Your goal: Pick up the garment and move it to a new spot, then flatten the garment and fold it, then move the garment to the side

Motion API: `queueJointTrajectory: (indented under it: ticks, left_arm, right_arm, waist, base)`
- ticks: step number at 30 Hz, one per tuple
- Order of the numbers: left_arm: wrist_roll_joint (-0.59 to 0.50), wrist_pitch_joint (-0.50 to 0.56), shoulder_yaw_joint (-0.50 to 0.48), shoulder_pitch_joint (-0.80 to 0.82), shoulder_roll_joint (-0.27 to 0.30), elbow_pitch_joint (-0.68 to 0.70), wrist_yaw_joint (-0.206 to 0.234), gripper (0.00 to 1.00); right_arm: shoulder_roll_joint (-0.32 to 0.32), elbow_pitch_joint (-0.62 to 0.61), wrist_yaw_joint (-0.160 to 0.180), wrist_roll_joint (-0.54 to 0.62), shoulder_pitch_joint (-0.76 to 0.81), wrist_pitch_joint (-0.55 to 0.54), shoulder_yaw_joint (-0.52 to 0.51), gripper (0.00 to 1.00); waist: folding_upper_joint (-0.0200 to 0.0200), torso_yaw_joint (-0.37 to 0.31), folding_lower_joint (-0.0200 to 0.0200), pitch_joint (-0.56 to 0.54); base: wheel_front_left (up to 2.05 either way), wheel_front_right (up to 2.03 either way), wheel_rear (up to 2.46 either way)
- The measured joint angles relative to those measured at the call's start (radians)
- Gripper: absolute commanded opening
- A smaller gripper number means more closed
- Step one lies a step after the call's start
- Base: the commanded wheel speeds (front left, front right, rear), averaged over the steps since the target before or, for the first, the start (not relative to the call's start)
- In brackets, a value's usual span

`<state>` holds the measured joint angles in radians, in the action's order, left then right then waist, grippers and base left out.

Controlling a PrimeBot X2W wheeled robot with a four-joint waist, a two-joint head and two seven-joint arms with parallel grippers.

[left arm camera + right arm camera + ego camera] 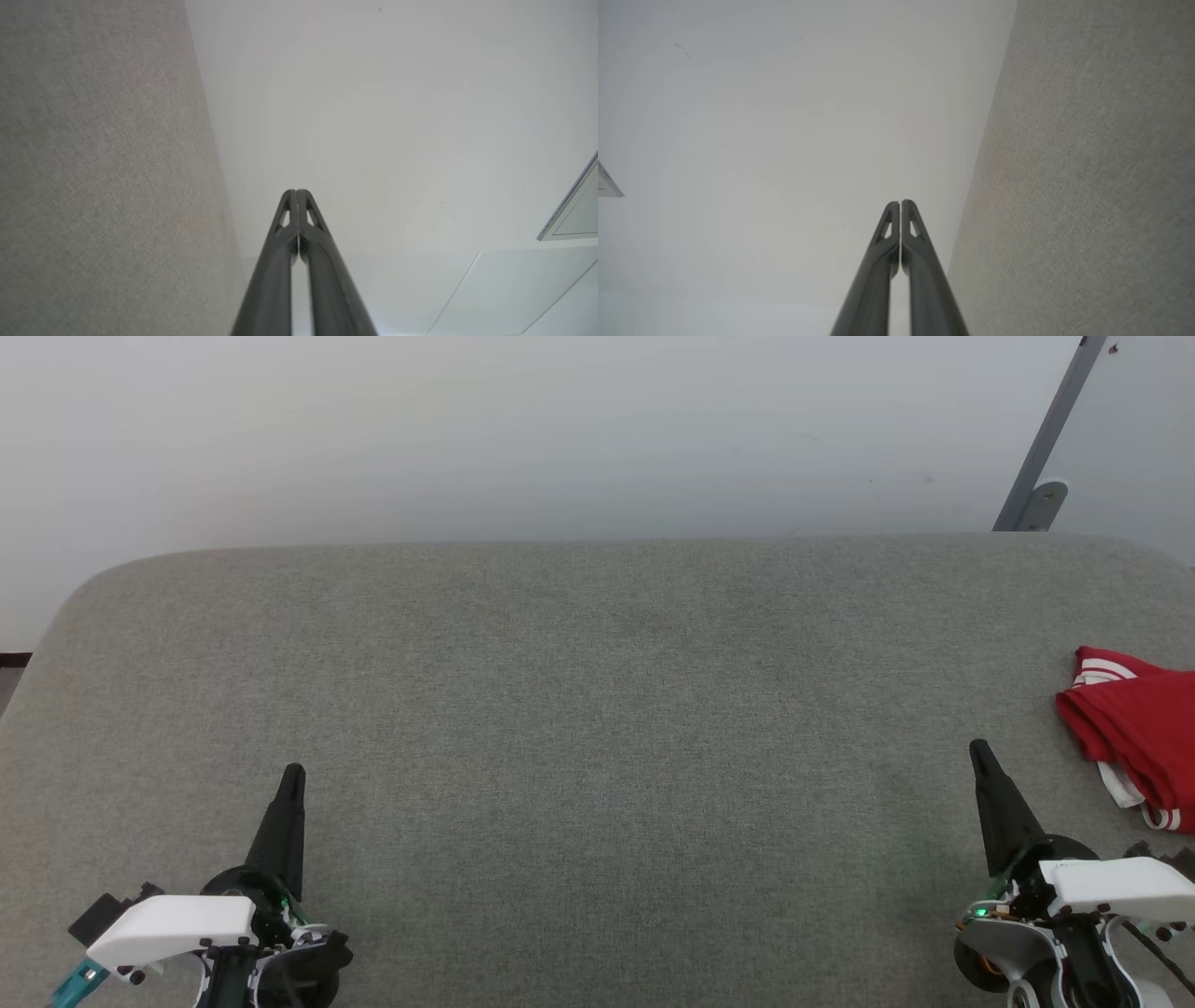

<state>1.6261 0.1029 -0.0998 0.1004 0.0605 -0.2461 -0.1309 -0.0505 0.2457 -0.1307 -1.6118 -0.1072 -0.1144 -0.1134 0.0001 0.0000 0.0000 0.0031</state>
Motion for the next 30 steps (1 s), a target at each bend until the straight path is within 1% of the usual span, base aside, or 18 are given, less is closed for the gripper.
queueJointTrajectory:
  ticks: [30]
  left_arm:
    - [-0.004,0.004,-0.004,0.0,-0.003,0.0,0.0,0.0]
  right_arm:
    - [0.0,0.0,0.0,0.0,0.0,0.0,-0.001,0.0]
  waist:
    - [0.0,0.0,0.0,0.0]
  base:
    - [0.0,0.0,0.0]
